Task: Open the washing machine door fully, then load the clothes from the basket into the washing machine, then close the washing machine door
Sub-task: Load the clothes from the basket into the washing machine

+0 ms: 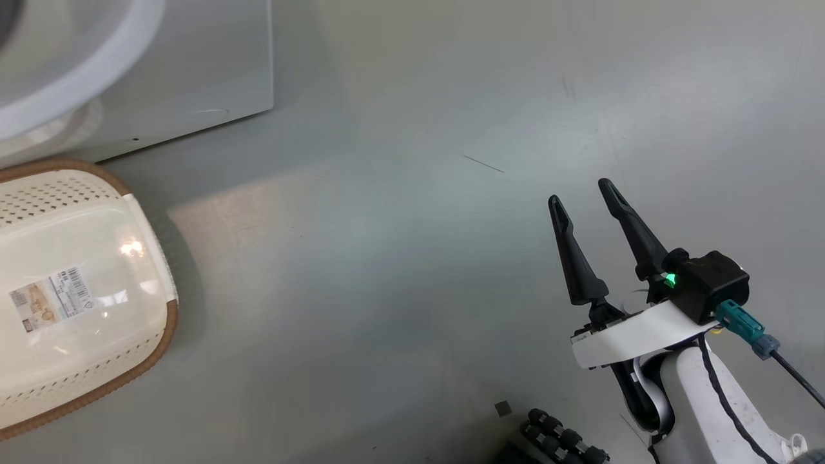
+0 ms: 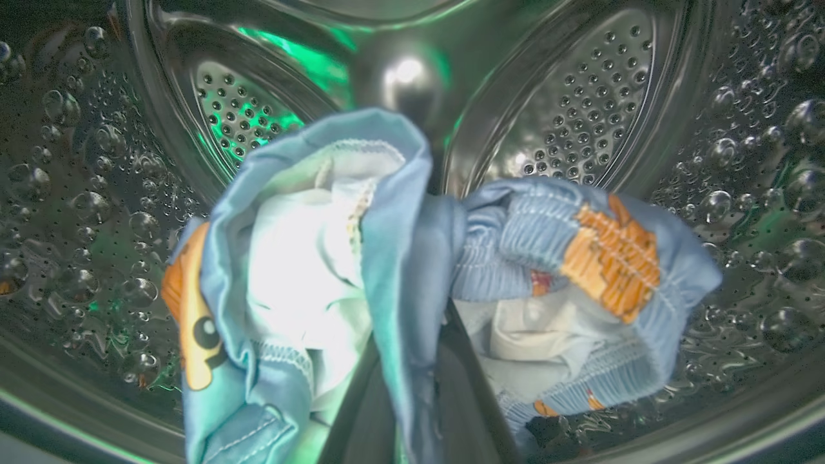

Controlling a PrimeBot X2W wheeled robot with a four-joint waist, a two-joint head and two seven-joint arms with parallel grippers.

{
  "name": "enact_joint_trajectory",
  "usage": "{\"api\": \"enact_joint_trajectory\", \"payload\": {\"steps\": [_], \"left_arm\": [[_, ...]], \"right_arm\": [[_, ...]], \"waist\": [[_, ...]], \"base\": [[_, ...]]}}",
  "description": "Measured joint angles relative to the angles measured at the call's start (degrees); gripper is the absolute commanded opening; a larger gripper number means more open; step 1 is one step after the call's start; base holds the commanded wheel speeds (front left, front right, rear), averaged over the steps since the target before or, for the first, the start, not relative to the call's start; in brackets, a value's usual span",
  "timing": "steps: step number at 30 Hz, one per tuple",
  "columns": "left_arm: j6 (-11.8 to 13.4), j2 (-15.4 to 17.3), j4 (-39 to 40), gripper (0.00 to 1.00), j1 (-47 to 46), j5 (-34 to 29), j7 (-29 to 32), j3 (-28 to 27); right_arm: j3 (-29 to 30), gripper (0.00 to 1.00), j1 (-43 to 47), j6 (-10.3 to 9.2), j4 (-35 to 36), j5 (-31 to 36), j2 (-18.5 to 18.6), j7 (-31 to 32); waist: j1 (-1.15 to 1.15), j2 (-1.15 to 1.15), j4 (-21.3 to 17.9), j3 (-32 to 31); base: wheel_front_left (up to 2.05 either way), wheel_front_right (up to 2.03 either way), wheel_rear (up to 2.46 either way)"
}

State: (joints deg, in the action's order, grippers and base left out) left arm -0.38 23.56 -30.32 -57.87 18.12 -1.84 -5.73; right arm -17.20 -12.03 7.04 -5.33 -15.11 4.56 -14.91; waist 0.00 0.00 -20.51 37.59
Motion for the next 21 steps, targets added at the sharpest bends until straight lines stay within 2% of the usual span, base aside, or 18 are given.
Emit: {"api": "enact_joint_trajectory", "payload": {"steps": [3, 9, 13, 17, 19, 21], "left_arm": [[0.9, 2.3, -2.9, 0.0, -2.0, -1.1, 0.6, -0.8], [1.9, 5.9, -4.2, 0.0, -7.2, -3.4, -0.1, -0.9], [1.9, 6.6, -4.0, 0.0, -10.7, -3.6, -2.9, -1.2], [1.2, 7.3, -4.9, 0.0, -12.8, -4.5, -3.8, 0.0], [-0.3, 8.6, -7.1, 0.0, -12.7, -5.6, -2.5, 1.7], [-0.5, 9.1, -8.9, 0.0, -12.8, -6.4, -1.6, 2.2]], "right_arm": [[-0.1, 1.0, 1.0, 0.0, 0.0, 0.0, 0.0, 0.0], [-0.2, 1.0, 1.1, 0.0, 0.8, -0.1, 0.0, 0.0], [-0.2, 1.0, 1.1, 0.0, 1.1, -0.5, -0.1, 0.0], [-1.0, 1.0, 1.0, 0.0, 1.2, -0.5, -0.2, 0.0], [-1.9, 1.0, 0.8, 0.0, 1.1, -0.5, -0.4, 0.0], [-1.7, 1.0, 0.9, 0.0, 1.2, -0.5, -0.7, 0.0]], "waist": [[0.0, 0.0, -2.3, 0.3], [0.0, 0.0, -4.5, 1.9], [0.0, 0.0, -5.5, 3.3], [0.0, 0.0, -6.3, 4.6], [0.0, 0.0, -6.8, 5.0], [0.0, 0.0, -7.4, 5.3]], "base": [[0.0, 0.0, 0.0], [0.0, 0.0, 0.0], [0.0, 0.0, 0.0], [0.0, 0.0, 0.0], [0.0, 0.0, 0.0], [0.0, 0.0, 0.0]]}}
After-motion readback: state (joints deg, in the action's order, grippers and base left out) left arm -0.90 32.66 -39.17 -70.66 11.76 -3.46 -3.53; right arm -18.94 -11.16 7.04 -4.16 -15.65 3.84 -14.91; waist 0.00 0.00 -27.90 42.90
